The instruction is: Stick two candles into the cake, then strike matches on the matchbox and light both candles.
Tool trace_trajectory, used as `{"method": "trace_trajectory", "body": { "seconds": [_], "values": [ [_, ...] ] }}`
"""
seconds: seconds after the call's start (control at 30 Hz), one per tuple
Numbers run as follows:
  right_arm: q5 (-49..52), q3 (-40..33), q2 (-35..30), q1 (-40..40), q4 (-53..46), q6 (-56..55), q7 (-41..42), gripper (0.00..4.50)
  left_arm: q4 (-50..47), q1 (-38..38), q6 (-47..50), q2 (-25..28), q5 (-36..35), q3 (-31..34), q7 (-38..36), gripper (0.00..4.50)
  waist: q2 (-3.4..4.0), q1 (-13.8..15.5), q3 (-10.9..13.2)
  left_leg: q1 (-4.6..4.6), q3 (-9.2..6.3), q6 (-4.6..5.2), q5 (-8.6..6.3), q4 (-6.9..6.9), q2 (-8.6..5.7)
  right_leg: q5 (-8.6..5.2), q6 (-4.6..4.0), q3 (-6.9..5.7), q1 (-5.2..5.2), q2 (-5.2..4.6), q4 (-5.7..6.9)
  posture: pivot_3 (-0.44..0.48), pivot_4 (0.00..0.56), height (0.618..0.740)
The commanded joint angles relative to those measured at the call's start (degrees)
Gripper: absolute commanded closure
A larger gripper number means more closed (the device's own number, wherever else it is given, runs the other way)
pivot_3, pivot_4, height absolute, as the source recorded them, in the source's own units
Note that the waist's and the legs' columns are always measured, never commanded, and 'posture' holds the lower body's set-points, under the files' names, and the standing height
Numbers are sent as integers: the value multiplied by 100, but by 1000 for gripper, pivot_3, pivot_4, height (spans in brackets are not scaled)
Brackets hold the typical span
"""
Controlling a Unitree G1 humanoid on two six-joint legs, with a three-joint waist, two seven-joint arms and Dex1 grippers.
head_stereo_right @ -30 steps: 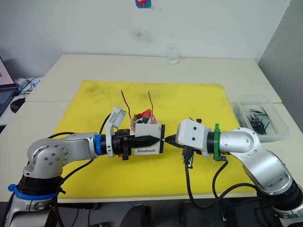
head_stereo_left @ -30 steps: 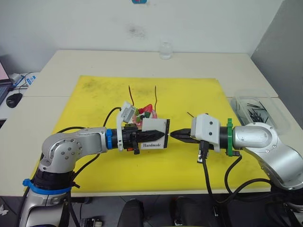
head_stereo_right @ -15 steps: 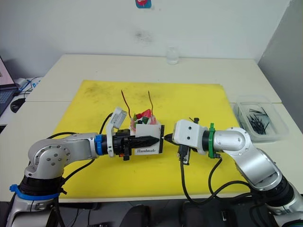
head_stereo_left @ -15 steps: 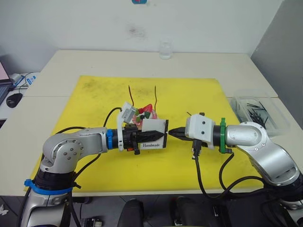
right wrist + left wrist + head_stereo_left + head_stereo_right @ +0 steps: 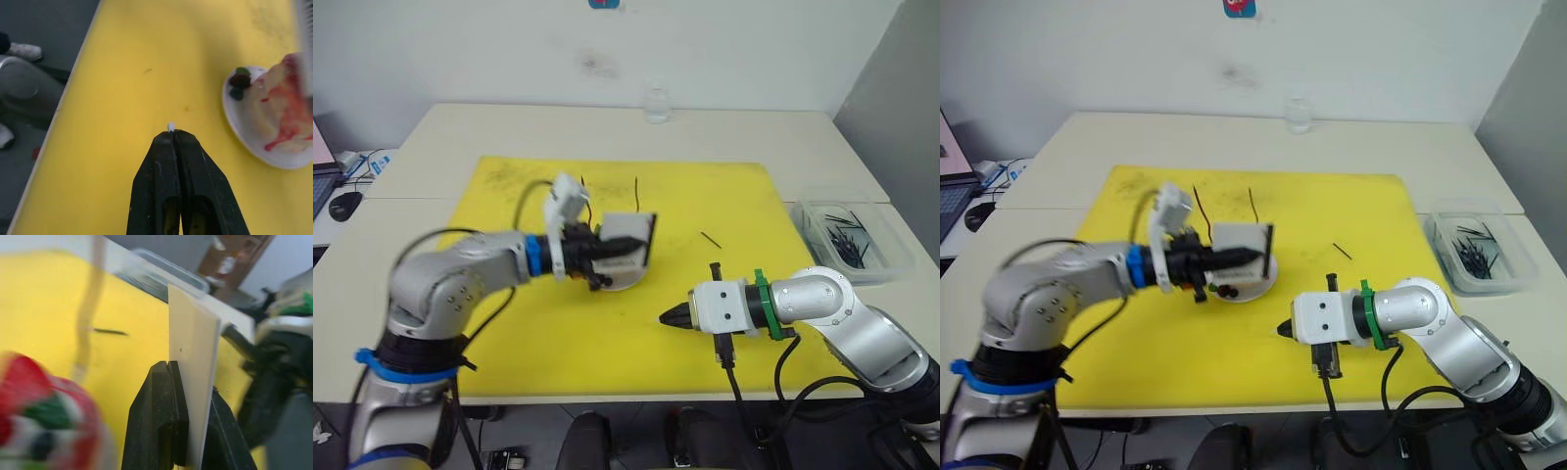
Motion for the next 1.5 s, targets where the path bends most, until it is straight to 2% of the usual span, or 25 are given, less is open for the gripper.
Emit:
{"method": "trace_trajectory", "body": {
  "seconds": [0.03, 0.23, 0.37, 0.53, 0.7, 0.87, 0.93, 1.13, 1.5],
  "values": [
    [172, -288, 112, -214, -102, -74, 40, 4462, -221, 53, -150, 98, 84, 138, -158, 4500, 0, -7, 0, 0, 1, 0, 0, -1, 1, 0, 0, 1, 0, 0, 0, 0, 150, 729],
    [170, -448, 309, -289, 58, 40, -147, 4462, -559, 545, -61, 179, 65, 191, -173, 4500, 0, 10, 0, -4, -3, -1, 0, -1, 9, 0, 0, -3, 0, -4, -1, 0, 150, 729],
    [322, -669, 465, -451, 77, 328, -316, 4462, -810, 1132, 83, 438, -56, 405, -290, 4500, 0, -5, 0, -3, -2, -1, 0, 2, 11, 0, 0, -1, 0, -8, 2, 0, 150, 729],
    [362, -794, 913, -1111, 247, 793, -709, 4462, -933, 2335, 151, 877, -27, 920, -449, 4500, 3, -30, 2, 5, -2, -1, 0, -2, 16, 0, -1, -3, -3, -4, 11, 0, 150, 729],
    [126, -623, 1465, -1772, 709, 918, -1132, 4462, -860, 3070, -93, 935, 202, 1041, -543, 4500, 5, 24, 3, 5, -9, 0, 0, -2, 22, -3, -7, -12, -4, -12, 17, 0, 150, 729],
    [-400, -331, 2438, -2548, 1613, 827, -1906, 4462, -999, 3196, -163, 748, 233, 851, -475, 4500, 5, 12, 3, 3, 2, 0, 0, 4, 17, 0, -3, 2, -4, -26, 16, 0, 150, 729],
    [-596, -254, 2628, -2691, 1894, 678, -2049, 4462, -1038, 3182, -180, 727, 241, 795, -485, 4500, 4, 25, 2, 1, 2, 0, 0, 3, 17, 0, -4, 1, -5, -25, 15, 0, 150, 729],
    [-872, -203, 2864, -2879, 2272, 339, -2152, 4462, -1038, 3110, -195, 691, 250, 754, -468, 4500, 4, 37, 3, -7, 2, 1, 0, -1, 17, 3, -13, 0, -10, -26, 9, 0, 150, 729],
    [-948, -242, 2902, -2881, 2403, 145, -1984, 4462, -939, 2946, -222, 606, 316, 644, -480, 4500, 4, 36, 3, -6, 0, 1, 0, 0, 18, 2, -10, -2, -11, -25, 15, 0, 150, 729]
  ]
}}
